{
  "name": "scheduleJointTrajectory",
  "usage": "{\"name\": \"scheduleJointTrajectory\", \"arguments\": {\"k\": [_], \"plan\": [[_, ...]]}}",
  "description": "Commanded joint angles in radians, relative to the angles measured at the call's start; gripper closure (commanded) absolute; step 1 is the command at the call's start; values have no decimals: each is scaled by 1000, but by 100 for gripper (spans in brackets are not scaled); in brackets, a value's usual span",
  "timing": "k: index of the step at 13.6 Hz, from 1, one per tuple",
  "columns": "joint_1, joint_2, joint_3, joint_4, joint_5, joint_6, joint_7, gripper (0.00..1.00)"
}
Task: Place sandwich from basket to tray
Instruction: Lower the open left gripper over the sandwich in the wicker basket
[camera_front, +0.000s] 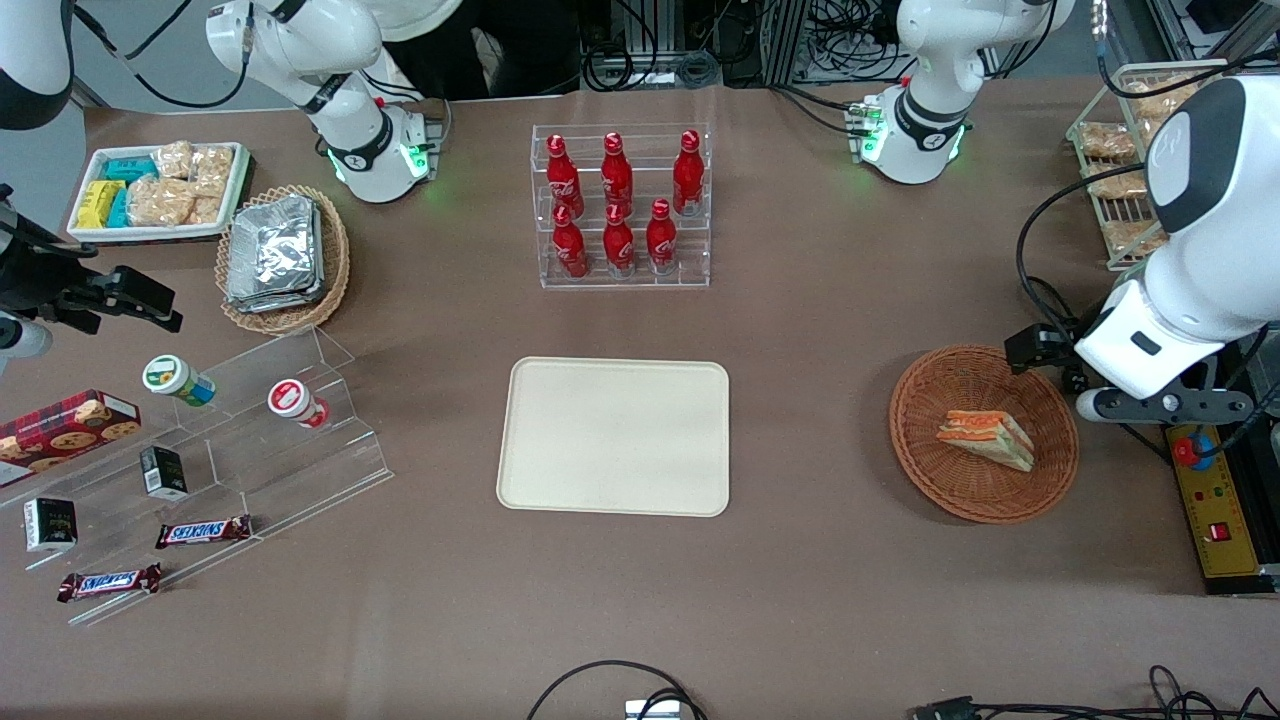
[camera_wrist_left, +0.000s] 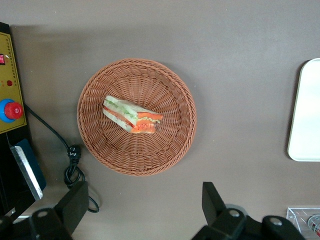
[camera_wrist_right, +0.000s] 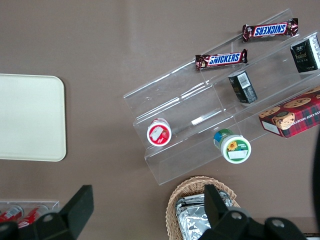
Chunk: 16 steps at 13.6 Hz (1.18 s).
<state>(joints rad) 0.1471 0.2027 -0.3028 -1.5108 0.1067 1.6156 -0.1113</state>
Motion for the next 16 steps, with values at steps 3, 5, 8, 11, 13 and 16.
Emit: {"name": "scheduleJointTrajectory", "arguments": {"k": [3, 5, 8, 11, 13, 16], "plan": [[2, 14, 1, 29, 11, -19, 5, 0], [2, 30, 2, 30, 14, -11, 4, 0], [28, 38, 8, 11, -1, -8, -63, 0], [35, 23, 10, -101, -7, 90, -256, 0], [74, 1, 10, -208, -10, 226, -397, 0], [83, 17, 10, -287, -2, 369, -710, 7]]}}
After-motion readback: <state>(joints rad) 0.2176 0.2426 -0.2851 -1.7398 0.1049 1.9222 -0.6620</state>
